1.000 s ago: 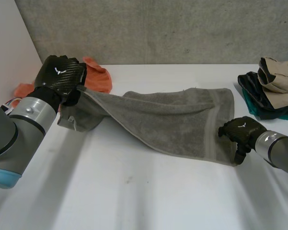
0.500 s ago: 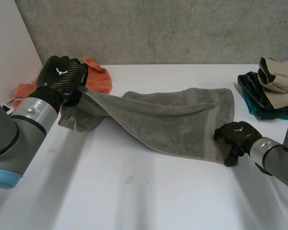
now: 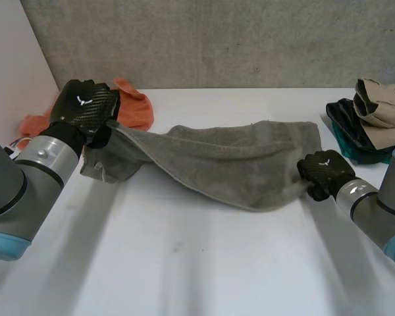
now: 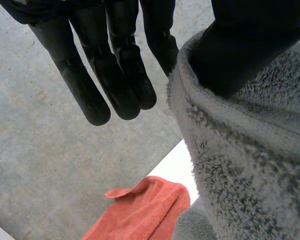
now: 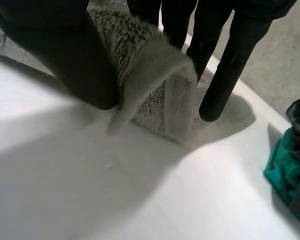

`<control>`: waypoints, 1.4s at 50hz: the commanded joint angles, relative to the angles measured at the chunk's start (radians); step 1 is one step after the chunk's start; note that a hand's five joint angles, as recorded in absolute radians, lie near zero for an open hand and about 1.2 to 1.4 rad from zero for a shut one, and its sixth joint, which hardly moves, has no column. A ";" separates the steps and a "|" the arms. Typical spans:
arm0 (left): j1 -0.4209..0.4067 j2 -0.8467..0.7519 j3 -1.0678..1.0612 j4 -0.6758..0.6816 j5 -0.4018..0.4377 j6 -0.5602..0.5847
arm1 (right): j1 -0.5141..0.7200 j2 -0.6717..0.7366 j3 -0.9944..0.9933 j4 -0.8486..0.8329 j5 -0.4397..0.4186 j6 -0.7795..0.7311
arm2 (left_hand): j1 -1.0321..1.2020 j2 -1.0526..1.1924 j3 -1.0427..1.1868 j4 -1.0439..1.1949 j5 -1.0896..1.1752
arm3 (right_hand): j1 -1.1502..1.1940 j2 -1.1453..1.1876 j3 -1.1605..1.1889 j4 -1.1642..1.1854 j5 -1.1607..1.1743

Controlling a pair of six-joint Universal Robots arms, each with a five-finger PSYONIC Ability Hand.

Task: Fold the laundry.

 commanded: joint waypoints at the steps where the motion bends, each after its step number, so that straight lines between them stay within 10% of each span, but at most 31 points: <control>1: 0.008 0.001 -0.003 -0.012 -0.001 0.002 | -0.012 -0.074 -0.016 -0.053 0.012 -0.003 | 0.228 0.198 0.204 0.197 0.224 | 0.279 0.254 0.264 0.258 0.268; 8: 0.035 0.083 -0.028 -0.067 0.005 0.014 | -0.041 -0.410 -0.097 0.250 0.011 -0.021 | 0.228 0.198 0.204 0.197 0.224 | 0.279 0.254 0.264 0.258 0.268; 19: 0.072 0.156 -0.061 -0.309 0.041 0.021 | -0.173 -0.450 -0.279 0.783 -0.003 -0.199 | 0.228 0.198 0.204 0.197 0.224 | 0.279 0.254 0.264 0.258 0.268; 33: 0.072 -0.283 0.292 -0.233 0.044 0.399 | -0.068 -0.069 -0.630 0.618 0.119 0.006 | 0.228 0.198 0.204 0.197 0.224 | 0.279 0.254 0.264 0.258 0.268; 46: 0.066 -0.340 0.676 0.267 0.038 0.215 | 0.000 -0.105 -0.672 -0.189 0.290 0.249 | 0.228 0.198 0.204 0.197 0.224 | 0.279 0.254 0.264 0.258 0.268; 70: 0.081 -0.277 0.011 0.089 0.051 0.179 | 0.004 0.036 -0.382 0.260 0.169 0.094 | 0.228 0.198 0.204 0.197 0.224 | 0.279 0.254 0.264 0.258 0.268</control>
